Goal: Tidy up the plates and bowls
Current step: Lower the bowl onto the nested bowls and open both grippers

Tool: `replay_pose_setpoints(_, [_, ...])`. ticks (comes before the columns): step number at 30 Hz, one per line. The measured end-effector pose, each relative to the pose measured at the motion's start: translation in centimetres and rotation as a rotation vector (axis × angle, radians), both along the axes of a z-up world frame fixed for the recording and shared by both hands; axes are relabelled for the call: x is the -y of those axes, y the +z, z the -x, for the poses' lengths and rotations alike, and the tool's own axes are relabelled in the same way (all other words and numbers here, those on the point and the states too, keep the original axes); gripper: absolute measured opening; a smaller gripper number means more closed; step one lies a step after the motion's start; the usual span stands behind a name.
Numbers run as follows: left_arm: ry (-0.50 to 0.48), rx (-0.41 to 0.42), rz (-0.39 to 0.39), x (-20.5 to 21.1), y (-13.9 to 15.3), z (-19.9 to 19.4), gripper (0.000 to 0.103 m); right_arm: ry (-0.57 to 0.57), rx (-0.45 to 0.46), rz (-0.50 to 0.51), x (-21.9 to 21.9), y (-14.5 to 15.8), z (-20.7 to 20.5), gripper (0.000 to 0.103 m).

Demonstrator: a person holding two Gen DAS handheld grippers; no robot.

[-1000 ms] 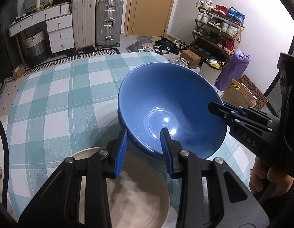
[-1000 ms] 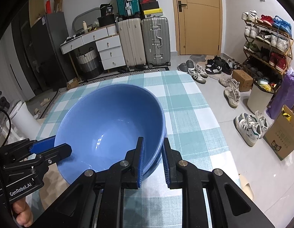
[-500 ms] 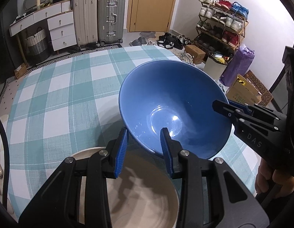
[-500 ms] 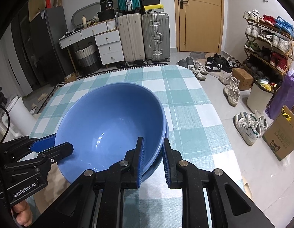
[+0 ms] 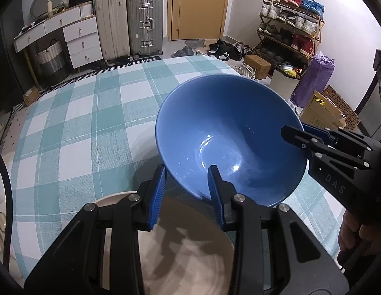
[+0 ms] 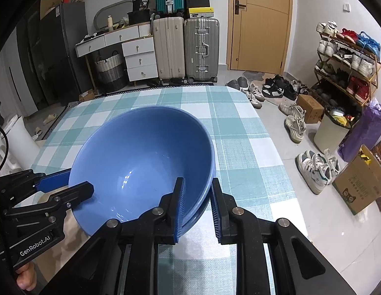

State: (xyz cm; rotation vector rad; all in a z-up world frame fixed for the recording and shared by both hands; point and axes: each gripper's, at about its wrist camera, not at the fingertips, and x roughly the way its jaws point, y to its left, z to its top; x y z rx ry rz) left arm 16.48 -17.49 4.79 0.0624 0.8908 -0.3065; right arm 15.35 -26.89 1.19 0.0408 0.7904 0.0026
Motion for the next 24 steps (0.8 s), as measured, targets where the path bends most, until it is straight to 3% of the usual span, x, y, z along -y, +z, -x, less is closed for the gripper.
replay_pose_setpoints(5, [-0.001,-0.002,0.004,0.0,-0.2,-0.1,0.032,-0.003,-0.012,-0.013,0.3,-0.1,-0.1,0.02])
replay_pose_setpoints(11, [0.004,-0.035,0.042,-0.8,-0.3,-0.4,0.035,-0.001,-0.019,-0.019,0.6,-0.1,0.3,0.029])
replay_pose_setpoints(14, [-0.01,-0.059,0.083,-1.6,-0.3,-0.7,0.048,-0.006,-0.016,-0.032,1.0,0.1,0.6,0.038])
replay_pose_setpoints(16, [-0.002,-0.053,0.113,-2.3,0.0,-0.8,0.058,-0.009,-0.004,-0.038,1.2,0.5,0.8,0.051])
replay_pose_setpoints(17, [0.005,-0.048,0.124,-2.7,0.2,-0.9,0.061,-0.012,0.006,-0.047,1.5,0.8,1.0,0.057])
replay_pose_setpoints(19, [0.024,-0.04,0.133,-3.3,0.5,-1.1,0.082,-0.015,0.011,-0.061,1.8,1.3,1.1,0.072])
replay_pose_setpoints(21, [0.043,-0.021,0.129,-4.0,1.0,-1.2,0.084,-0.024,0.021,-0.089,2.5,1.8,1.3,0.091])
replay_pose_setpoints(23, [0.051,-0.015,0.126,-4.5,1.3,-1.6,0.089,-0.038,0.018,-0.096,2.9,2.2,1.3,0.097])
replay_pose_setpoints(24, [0.056,-0.014,0.13,-4.7,1.4,-1.7,0.102,-0.04,0.016,-0.102,3.2,2.3,1.3,0.099])
